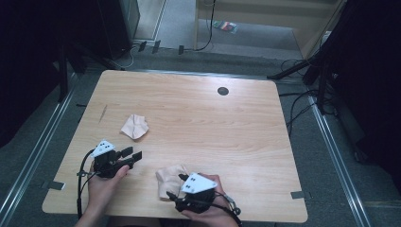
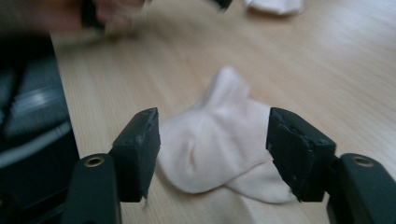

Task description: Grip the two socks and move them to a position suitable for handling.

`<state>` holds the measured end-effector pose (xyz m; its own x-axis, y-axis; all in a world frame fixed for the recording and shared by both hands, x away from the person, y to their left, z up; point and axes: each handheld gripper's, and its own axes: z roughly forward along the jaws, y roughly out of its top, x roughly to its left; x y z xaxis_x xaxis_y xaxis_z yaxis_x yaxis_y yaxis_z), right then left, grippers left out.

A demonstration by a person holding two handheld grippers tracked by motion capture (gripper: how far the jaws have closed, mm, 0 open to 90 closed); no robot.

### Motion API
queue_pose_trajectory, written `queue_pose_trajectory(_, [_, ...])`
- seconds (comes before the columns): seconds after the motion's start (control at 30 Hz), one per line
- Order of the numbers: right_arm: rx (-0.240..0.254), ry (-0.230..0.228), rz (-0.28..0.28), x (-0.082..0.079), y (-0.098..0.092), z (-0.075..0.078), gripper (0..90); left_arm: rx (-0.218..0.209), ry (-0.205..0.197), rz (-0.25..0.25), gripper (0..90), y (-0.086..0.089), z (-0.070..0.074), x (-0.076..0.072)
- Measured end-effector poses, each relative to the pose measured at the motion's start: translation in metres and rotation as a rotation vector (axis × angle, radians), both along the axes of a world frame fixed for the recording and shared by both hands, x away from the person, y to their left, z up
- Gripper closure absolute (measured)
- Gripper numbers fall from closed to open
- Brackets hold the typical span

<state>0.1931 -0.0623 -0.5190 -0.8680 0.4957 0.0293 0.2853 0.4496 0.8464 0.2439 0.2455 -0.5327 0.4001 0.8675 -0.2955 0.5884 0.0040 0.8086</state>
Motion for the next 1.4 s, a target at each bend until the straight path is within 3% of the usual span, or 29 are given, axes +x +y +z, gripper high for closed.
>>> queue_pose_trajectory(0.03, [0.0,0.0,0.0,0.0,0.0,0.0,38.7,0.0,0.0,0.0,50.9,0.0,0.0,0.0])
queue_pose_trajectory(0.1, [0.091,0.044,-0.024,0.007,-0.01,0.004,47.4,0.005,0.0,-0.001,50.9,-0.002,-0.001,0.0])
queue_pose_trajectory(0.13, [0.112,0.059,-0.057,0.009,-0.011,0.003,51.9,0.01,0.001,-0.009,50.9,-0.003,-0.001,0.0])
queue_pose_trajectory(0.17, [0.115,0.071,-0.095,0.011,-0.011,0.001,55.9,0.012,-0.002,-0.01,50.9,-0.006,-0.002,-0.001])
queue_pose_trajectory(0.2, [0.099,0.096,-0.173,0.016,-0.006,-0.009,59.9,0.023,-0.006,-0.021,50.9,-0.008,-0.002,-0.001])
queue_pose_trajectory(0.27, [0.083,0.14,-0.209,0.02,0.001,-0.018,61.7,0.029,-0.01,-0.029,50.9,-0.013,-0.002,-0.002])
queue_pose_trajectory(0.37, [0.047,0.149,-0.24,0.024,0.01,-0.029,61.0,0.043,-0.015,-0.04,50.9,-0.016,-0.003,-0.003])
queue_pose_trajectory(0.47, [0.012,0.137,-0.237,0.022,0.014,-0.03,60.3,0.047,-0.012,-0.048,50.9,-0.018,-0.003,-0.003])
queue_pose_trajectory(0.53, [-0.025,0.115,-0.225,0.018,0.019,-0.032,61.6,0.048,-0.01,-0.048,51.0,-0.017,-0.004,-0.003])
queue_pose_trajectory(0.57, [-0.068,0.083,-0.216,0.015,0.023,-0.035,64.1,0.048,-0.009,-0.047,51.0,-0.017,-0.004,-0.003])
queue_pose_trajectory(0.6, [-0.068,0.083,-0.216,0.015,0.023,-0.035,64.1,0.046,-0.009,-0.047,51.0,-0.017,-0.004,-0.003])
queue_pose_trajectory(0.67, [-0.093,0.059,-0.217,0.012,0.026,-0.035,68.8,0.044,-0.011,-0.043,51.1,-0.017,-0.004,-0.003])
queue_pose_trajectory(0.77, [-0.114,0.025,-0.196,0.007,0.029,-0.035,83.0,0.044,-0.009,-0.04,51.2,-0.016,-0.003,-0.004])
queue_pose_trajectory(0.83, [-0.116,0.019,-0.194,0.005,0.03,-0.034,84.2,0.042,-0.009,-0.045,51.2,-0.017,-0.003,-0.004])
queue_pose_trajectory(0.93, [-0.095,0.019,-0.192,0.004,0.029,-0.03,84.7,0.039,-0.014,-0.055,50.9,-0.018,-0.003,-0.004])
queue_pose_trajectory(0.97, [-0.045,0.021,-0.203,0.004,0.025,-0.02,84.9,0.029,-0.017,-0.075,50.1,-0.019,-0.003,-0.005])
queue_pose_trajectory(1.07, [-0.013,0.012,-0.217,0.005,0.022,-0.009,85.0,0.017,-0.016,-0.112,47.9,-0.021,-0.004,-0.005])
queue_pose_trajectory(1.1, [0.014,0.002,-0.226,0.007,0.018,0.004,85.0,-0.003,-0.013,-0.139,47.4,-0.024,-0.004,-0.005])
queue_pose_trajectory(1.13, [0.014,0.002,-0.226,0.007,0.018,0.004,85.0,-0.003,-0.013,-0.139,46.8,-0.024,-0.004,-0.005])
queue_pose_trajectory(1.23, [0.044,-0.012,-0.266,0.012,0.009,0.023,85.0,-0.06,-0.027,-0.222,43.3,-0.031,-0.003,-0.009])
queue_pose_trajectory(1.27, [0.05,-0.017,-0.274,0.014,0.007,0.026,85.0,-0.06,-0.027,-0.222,42.1,-0.031,-0.003,-0.009])
queue_pose_trajectory(1.3, [0.059,-0.019,-0.292,0.015,0.003,0.029,85.0,-0.079,-0.037,-0.273,40.1,-0.036,-0.003,-0.012])
queue_pose_trajectory(1.33, [0.059,-0.019,-0.292,0.015,0.003,0.029,85.0,-0.079,-0.037,-0.273,38.0,-0.036,-0.003,-0.012])
queue_pose_trajectory(1.37, [0.07,-0.021,-0.313,0.018,-0.003,0.034,85.0,-0.085,-0.031,-0.329,36.3,-0.044,-0.004,-0.014])
queue_pose_trajectory(1.4, [0.07,-0.021,-0.313,0.018,-0.003,0.034,85.0,-0.085,-0.031,-0.329,34.3,-0.044,-0.004,-0.014])
